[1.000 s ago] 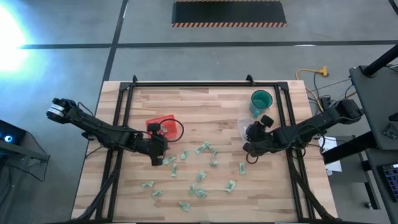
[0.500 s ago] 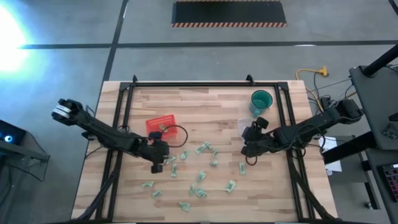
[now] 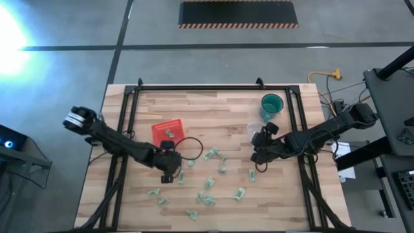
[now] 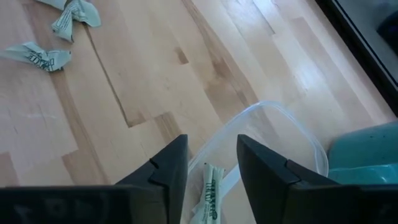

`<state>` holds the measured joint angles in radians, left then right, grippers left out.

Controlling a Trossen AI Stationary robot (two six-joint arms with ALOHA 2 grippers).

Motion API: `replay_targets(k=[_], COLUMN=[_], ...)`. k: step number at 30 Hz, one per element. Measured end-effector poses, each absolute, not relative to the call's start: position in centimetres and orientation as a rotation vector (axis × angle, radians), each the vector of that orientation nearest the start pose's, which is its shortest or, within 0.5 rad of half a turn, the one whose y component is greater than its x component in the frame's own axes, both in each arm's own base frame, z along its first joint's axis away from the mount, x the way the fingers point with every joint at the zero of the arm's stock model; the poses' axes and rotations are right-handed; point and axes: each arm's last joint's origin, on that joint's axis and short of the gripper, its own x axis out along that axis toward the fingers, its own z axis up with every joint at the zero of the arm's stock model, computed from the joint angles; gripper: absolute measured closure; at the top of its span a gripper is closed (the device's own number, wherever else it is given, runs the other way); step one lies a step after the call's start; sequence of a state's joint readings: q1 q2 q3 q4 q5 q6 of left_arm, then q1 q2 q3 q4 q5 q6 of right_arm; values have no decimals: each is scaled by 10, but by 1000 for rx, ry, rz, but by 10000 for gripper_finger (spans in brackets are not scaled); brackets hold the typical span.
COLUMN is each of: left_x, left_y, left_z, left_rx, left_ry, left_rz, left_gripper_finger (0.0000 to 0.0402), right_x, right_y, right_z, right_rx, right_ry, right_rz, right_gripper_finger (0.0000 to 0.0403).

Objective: Pick and place items into bin
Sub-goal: Put the stevia packet into the orange bin

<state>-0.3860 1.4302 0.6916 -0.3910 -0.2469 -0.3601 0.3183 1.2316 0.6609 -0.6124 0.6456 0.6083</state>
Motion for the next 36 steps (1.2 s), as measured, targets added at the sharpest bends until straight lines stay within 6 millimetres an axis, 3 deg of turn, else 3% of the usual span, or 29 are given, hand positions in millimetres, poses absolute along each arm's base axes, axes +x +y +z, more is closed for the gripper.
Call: replay_targets(k=[13,27,36], left_x=[236,235,235], left_y=[-80,-80,-80], left_z=[149,149,150], left_rx=[-29,-33,-4], left_ry=[1113,1118,1125], left_rz=[47,37,30], left_gripper_finger=[279,395,401], right_x=[201,201,202], right_y=[48,48,48], right_z=[187,187,187], right_rx=[-4,-7,-10], right_ry=[903,899,898], right_rz=[-576,-571,-569], right_gripper_finger=[273,285,285])
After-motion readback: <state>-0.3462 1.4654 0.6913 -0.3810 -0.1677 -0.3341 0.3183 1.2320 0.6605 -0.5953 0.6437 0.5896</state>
